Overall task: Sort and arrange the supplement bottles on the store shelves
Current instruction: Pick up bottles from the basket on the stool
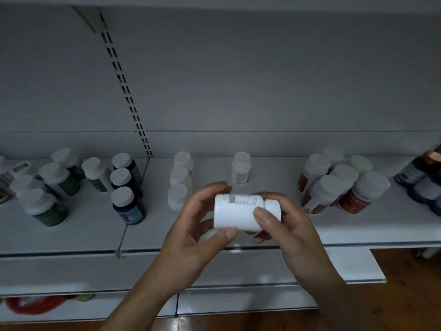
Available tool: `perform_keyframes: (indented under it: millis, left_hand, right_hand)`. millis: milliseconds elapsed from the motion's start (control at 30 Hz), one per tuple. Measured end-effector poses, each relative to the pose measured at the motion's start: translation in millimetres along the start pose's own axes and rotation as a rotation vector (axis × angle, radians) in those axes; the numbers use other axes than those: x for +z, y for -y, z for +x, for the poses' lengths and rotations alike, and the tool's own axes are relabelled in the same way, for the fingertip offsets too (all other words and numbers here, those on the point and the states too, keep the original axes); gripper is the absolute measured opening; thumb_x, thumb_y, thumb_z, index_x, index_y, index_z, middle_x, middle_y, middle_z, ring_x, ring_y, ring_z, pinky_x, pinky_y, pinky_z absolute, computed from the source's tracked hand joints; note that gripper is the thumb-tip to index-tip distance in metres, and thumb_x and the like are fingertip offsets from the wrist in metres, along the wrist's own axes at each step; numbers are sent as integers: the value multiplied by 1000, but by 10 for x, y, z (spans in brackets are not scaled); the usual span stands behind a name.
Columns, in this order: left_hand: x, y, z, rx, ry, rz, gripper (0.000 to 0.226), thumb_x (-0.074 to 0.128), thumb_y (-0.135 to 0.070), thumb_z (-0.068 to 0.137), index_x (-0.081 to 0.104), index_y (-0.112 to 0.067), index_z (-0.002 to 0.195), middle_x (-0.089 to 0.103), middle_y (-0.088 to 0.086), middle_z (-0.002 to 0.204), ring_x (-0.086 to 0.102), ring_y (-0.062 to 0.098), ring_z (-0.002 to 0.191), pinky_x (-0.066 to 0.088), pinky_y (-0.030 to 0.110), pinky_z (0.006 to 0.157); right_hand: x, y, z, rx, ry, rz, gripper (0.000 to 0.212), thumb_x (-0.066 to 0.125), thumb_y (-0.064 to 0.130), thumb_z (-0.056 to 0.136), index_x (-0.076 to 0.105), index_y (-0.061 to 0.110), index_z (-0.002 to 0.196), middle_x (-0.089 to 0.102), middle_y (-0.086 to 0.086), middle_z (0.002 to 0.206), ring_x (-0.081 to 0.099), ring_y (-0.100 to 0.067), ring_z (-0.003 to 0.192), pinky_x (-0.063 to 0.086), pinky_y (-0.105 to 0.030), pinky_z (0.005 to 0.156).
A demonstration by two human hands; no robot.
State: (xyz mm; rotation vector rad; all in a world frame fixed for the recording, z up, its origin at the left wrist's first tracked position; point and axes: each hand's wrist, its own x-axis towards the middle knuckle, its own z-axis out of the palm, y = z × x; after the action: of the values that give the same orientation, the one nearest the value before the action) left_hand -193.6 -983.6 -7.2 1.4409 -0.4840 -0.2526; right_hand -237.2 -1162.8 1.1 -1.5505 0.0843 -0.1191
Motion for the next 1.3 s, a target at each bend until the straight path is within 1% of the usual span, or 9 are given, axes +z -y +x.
perform_keyframes:
  millis: [233,367,467,600,767,933,1033,1133,1300]
  left_hand:
    - [7,-13,65,-117,-117,-10,46,65,-52,72,65,-32,114,69,-8,111,65,13,105,56,25,80]
    - [3,-40,47,-59,-44,8,56,69,-37,75,54,-28,128,63,-14,122,61,8,112,52,18,81]
    - [-4,-40,67,-70,-76,-14,45,72,-35,76,62,-25,119,68,-7,115,65,13,106,54,22,78]
    - [21,-39,87,-144,-124,-3,32,62,-40,89,65,-21,115,72,-3,105,69,18,99,57,25,78]
    - [-17,-15,64,-117,-75,58,45,69,-46,75,61,-38,119,67,-13,116,64,8,107,53,19,80]
    - [5,-36,90,-102,-187,15,24,65,-37,90,67,-24,110,74,-5,100,69,12,91,55,21,73]
    - [16,-43,78,-130,-182,4,30,61,-40,93,66,-17,112,74,-3,100,70,10,90,54,20,73]
    - [-2,4,35,-119,-117,14,46,70,-41,77,61,-26,120,71,-4,109,67,10,99,52,18,77]
    - [12,-11,47,-121,-179,1,29,68,-36,87,65,-23,114,72,-6,104,69,11,95,55,23,77]
  right_hand:
    - [7,3,31,-26,12,1,48,71,37,76,56,28,122,68,10,105,66,-10,96,55,-26,72]
    - [21,0,69,-4,-39,-5,34,67,37,79,63,24,110,71,8,97,70,-12,84,53,-24,65]
    - [42,-9,82,-29,-23,-1,44,65,46,77,60,27,116,70,11,103,67,-8,95,55,-24,71]
    - [53,-23,100,-42,-23,34,39,66,29,81,58,25,119,71,6,103,67,-8,94,54,-21,73]
    - [69,-2,135,-15,-81,-25,35,62,43,79,64,26,110,73,7,96,68,-8,88,53,-21,70]
    - [109,-18,132,-31,-31,33,48,67,38,81,56,25,126,70,5,109,67,-12,100,55,-24,78]
    - [133,-13,134,-47,-63,74,41,66,29,80,60,22,120,72,2,101,69,-11,92,53,-21,71]
    - [154,-39,144,-22,-95,70,35,66,36,79,63,21,111,74,3,94,69,-10,85,52,-20,68]
    - [135,-65,100,-12,-7,114,51,66,42,76,58,23,122,71,0,109,67,-15,101,55,-26,77]
